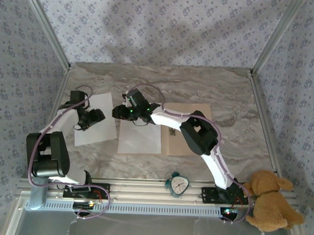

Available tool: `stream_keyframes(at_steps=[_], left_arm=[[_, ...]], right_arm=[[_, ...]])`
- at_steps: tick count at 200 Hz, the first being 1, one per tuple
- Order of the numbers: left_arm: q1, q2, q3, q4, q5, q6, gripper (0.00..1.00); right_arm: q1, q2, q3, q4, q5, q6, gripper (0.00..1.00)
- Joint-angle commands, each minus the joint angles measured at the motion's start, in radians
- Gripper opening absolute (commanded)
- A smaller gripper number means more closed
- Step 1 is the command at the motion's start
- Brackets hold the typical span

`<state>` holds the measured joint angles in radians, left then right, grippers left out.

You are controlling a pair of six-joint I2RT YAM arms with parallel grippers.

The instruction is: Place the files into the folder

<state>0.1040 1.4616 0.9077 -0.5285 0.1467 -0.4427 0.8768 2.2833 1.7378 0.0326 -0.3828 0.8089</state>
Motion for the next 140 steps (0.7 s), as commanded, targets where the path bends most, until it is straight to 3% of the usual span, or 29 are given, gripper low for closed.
stream_keyframes(at_steps=[1, 12, 26, 79, 140], left_arm=[[0.062, -0.012, 0.026, -0.016, -0.115, 0.012, 0.83], [0.091, -0.001, 0.029, -0.011, -0.129, 0.004, 0.94], [0.124, 0.012, 0.033, 0.005, -0.136, 0.006, 1.0], [0.197, 0.124, 0.08, 0.061, -0.094, 0.056, 1.0], [0.203, 0.245, 0.123, 0.084, -0.027, 0.111, 1.0]], right_arm=[[0.023, 0.048, 0.06, -0.041, 0.0, 0.01, 0.43], [0.03, 0.057, 0.075, -0.052, 0.006, 0.002, 0.43], [0.037, 0.066, 0.087, -0.064, 0.02, -0.008, 0.43], [0.047, 0.138, 0.172, -0.109, 0.017, -0.006, 0.43], [0.067, 0.224, 0.291, -0.201, 0.009, -0.022, 0.42]])
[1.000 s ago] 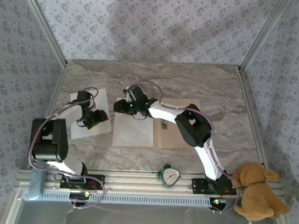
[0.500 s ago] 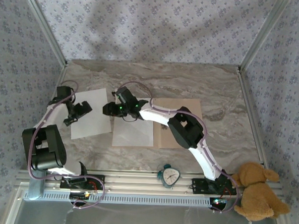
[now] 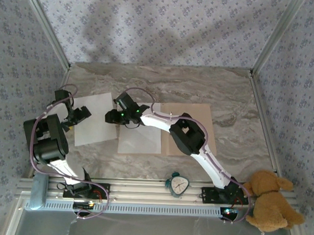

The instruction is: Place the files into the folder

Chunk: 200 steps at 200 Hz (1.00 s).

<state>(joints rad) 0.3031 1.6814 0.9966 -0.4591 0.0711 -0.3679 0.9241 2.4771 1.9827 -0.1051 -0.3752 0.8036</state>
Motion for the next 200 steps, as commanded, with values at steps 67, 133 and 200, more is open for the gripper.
stream_keyframes(at_steps=[67, 133, 200], left_arm=[[0.004, 0.059, 0.003, 0.064, 0.145, 0.023, 0.99], [-0.005, 0.018, -0.06, 0.093, 0.211, 0.009, 0.99], [-0.024, -0.056, -0.095, 0.069, 0.18, 0.003, 0.98]], right_arm=[[0.021, 0.069, 0.077, -0.122, 0.011, -0.009, 0.43], [0.014, 0.101, 0.094, -0.143, 0.003, 0.014, 0.43], [0.011, 0.101, 0.098, -0.157, -0.013, 0.018, 0.42]])
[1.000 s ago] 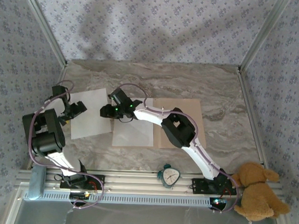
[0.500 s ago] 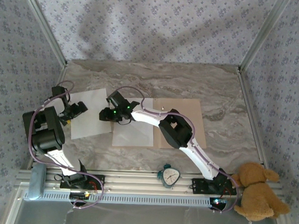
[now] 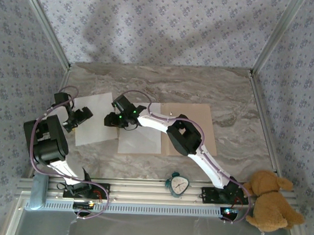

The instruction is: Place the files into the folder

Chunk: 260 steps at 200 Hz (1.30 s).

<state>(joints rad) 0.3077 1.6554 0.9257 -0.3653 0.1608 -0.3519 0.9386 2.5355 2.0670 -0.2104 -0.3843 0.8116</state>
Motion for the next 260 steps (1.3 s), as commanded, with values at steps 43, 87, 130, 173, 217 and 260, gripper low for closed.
stream_keyframes(at_steps=[43, 87, 130, 173, 217, 260], left_arm=[[-0.029, -0.042, -0.032, -0.038, 0.077, -0.01, 0.98], [-0.029, -0.045, -0.024, -0.056, 0.069, -0.01, 0.99], [-0.029, -0.058, -0.037, -0.056, 0.122, -0.02, 1.0], [-0.029, -0.074, -0.052, -0.055, 0.159, -0.038, 0.98], [-0.029, -0.084, -0.063, -0.044, 0.207, -0.067, 0.95], [-0.029, -0.098, -0.068, -0.037, 0.246, -0.096, 0.91]], right_arm=[[-0.007, 0.039, 0.012, -0.058, -0.011, 0.008, 0.42], [-0.01, 0.037, 0.01, -0.063, -0.014, 0.008, 0.42], [-0.013, 0.036, 0.008, -0.061, -0.016, 0.008, 0.42], [-0.015, 0.036, 0.005, -0.055, -0.025, 0.014, 0.42], [-0.014, 0.034, 0.0, -0.049, -0.033, 0.017, 0.42], [-0.016, 0.023, -0.02, -0.02, -0.046, 0.024, 0.42]])
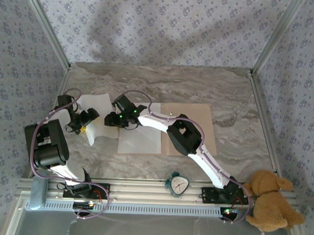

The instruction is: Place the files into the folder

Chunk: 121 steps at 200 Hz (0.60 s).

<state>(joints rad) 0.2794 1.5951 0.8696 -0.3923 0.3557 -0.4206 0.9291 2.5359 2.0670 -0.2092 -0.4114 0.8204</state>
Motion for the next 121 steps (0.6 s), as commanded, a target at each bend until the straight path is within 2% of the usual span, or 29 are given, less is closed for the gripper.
stream_keyframes(at_steps=[1, 45, 121], left_arm=[[-0.001, -0.037, -0.012, -0.01, 0.052, -0.027, 0.91], [0.0, -0.037, -0.018, -0.004, 0.085, -0.05, 0.85], [-0.001, -0.05, -0.008, -0.036, 0.119, -0.07, 0.64]], right_arm=[[-0.007, 0.023, -0.02, -0.021, -0.019, 0.015, 0.43], [-0.007, 0.009, -0.039, 0.005, -0.028, 0.018, 0.42], [-0.011, -0.02, -0.071, 0.074, -0.052, 0.014, 0.42]])
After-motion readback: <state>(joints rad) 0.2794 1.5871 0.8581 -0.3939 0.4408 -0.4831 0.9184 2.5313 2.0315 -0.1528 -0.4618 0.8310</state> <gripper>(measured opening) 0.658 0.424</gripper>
